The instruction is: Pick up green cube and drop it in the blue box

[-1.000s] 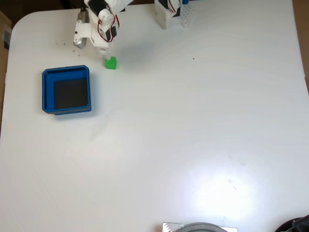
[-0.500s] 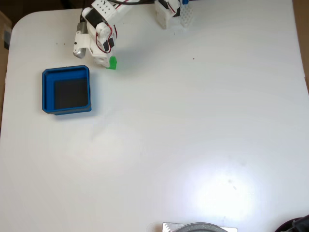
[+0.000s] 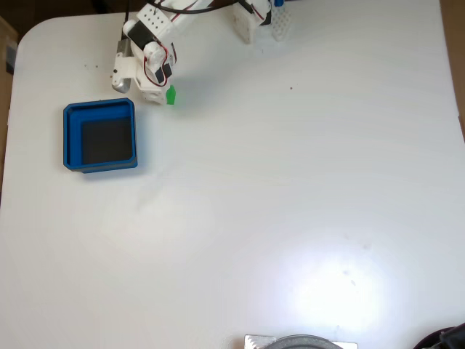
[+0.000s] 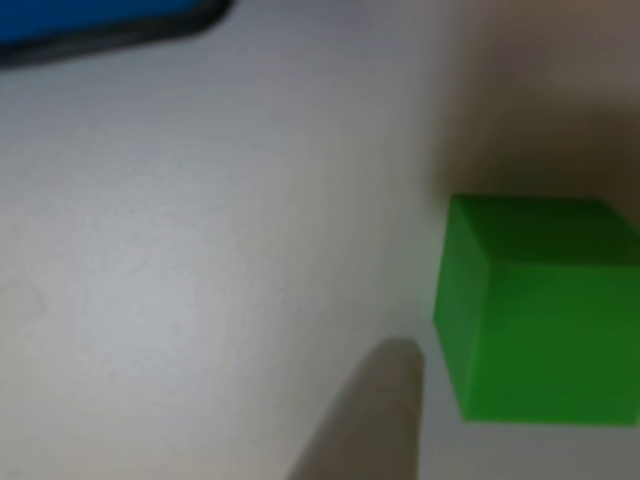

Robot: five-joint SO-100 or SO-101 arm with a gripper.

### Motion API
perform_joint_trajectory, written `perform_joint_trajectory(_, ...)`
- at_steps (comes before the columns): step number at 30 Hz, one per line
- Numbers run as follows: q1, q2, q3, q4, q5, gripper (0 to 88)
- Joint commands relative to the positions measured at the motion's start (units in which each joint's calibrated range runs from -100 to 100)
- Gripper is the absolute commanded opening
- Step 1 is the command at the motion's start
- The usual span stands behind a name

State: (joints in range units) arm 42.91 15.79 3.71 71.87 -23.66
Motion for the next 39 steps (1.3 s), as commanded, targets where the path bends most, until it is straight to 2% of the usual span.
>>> perform_joint_trajectory(1,0.3,-0.2,-2.6,-0.8,-0.1,30.4)
perform_joint_trajectory(39,0.3,1.9,-2.4,-1.0,-0.1,30.2)
